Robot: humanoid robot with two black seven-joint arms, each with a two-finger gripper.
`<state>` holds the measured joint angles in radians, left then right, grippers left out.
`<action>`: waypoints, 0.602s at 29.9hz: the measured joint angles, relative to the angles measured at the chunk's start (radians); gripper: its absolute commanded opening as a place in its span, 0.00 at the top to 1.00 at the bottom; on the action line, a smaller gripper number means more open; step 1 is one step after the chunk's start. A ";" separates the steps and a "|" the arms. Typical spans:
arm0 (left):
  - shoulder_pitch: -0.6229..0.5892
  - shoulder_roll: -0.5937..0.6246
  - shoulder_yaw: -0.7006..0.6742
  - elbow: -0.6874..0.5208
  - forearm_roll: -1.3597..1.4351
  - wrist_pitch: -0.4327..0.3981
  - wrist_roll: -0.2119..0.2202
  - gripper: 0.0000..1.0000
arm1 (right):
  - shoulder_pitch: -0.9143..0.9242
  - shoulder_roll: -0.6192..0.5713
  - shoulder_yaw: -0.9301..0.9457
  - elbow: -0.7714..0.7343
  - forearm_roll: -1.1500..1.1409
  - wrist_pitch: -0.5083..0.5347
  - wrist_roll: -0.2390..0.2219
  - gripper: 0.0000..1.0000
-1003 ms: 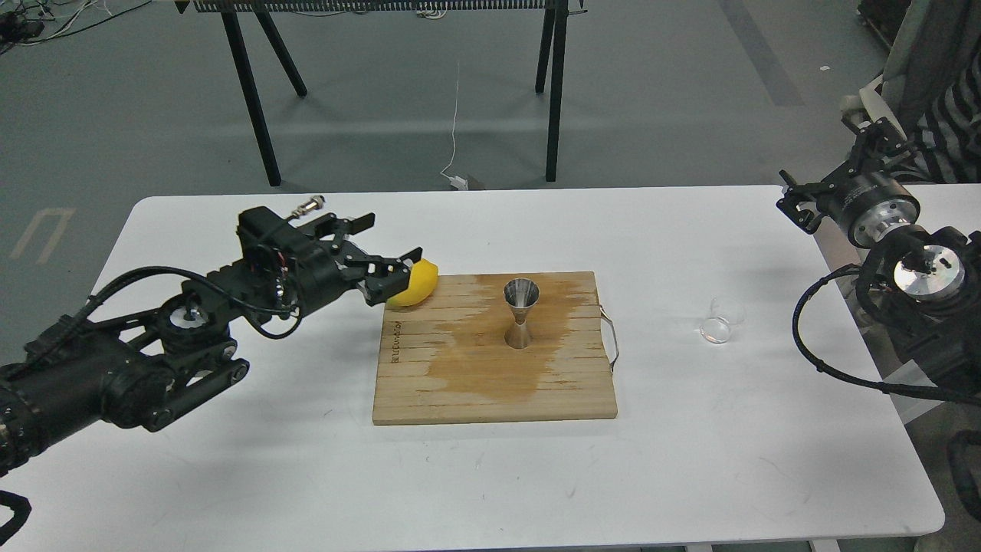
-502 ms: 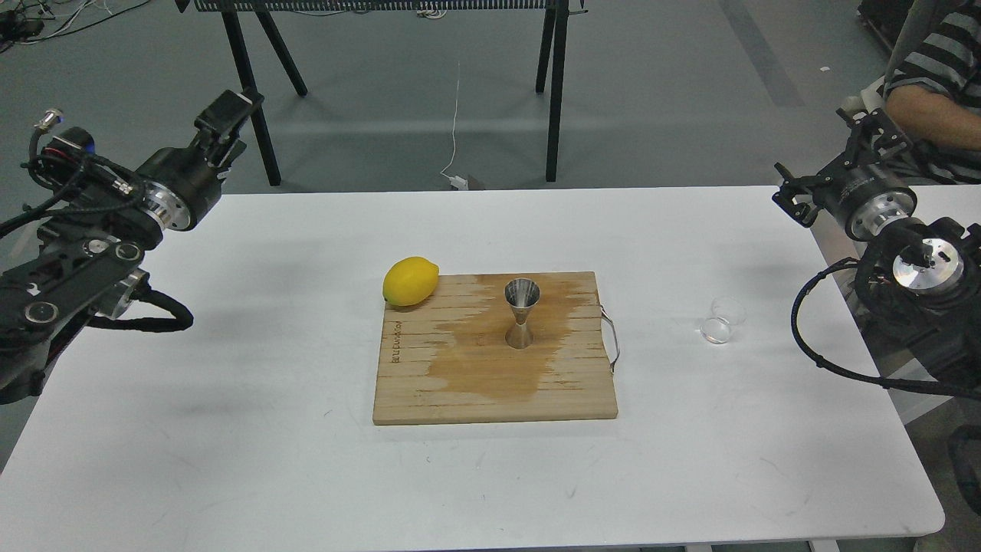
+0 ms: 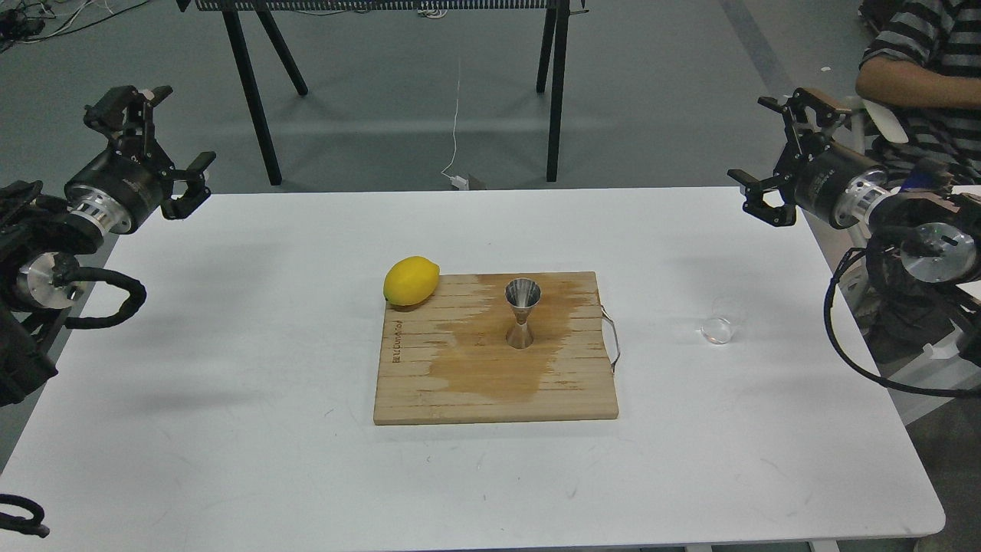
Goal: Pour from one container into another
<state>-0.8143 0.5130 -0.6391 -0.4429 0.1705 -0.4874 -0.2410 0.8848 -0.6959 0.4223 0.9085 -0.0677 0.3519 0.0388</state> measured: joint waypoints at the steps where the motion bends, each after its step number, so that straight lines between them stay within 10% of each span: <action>1: -0.002 -0.003 0.000 0.005 -0.001 -0.001 0.000 0.01 | -0.012 -0.030 0.005 0.047 -0.017 0.000 0.000 0.01; 18: -0.005 0.002 -0.001 0.009 -0.002 -0.001 -0.008 0.01 | -0.556 -0.215 0.400 0.352 0.197 0.006 0.043 0.01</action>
<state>-0.8192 0.5147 -0.6397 -0.4340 0.1686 -0.4889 -0.2494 0.3289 -0.9105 0.8228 1.2603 0.1296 0.3579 0.0817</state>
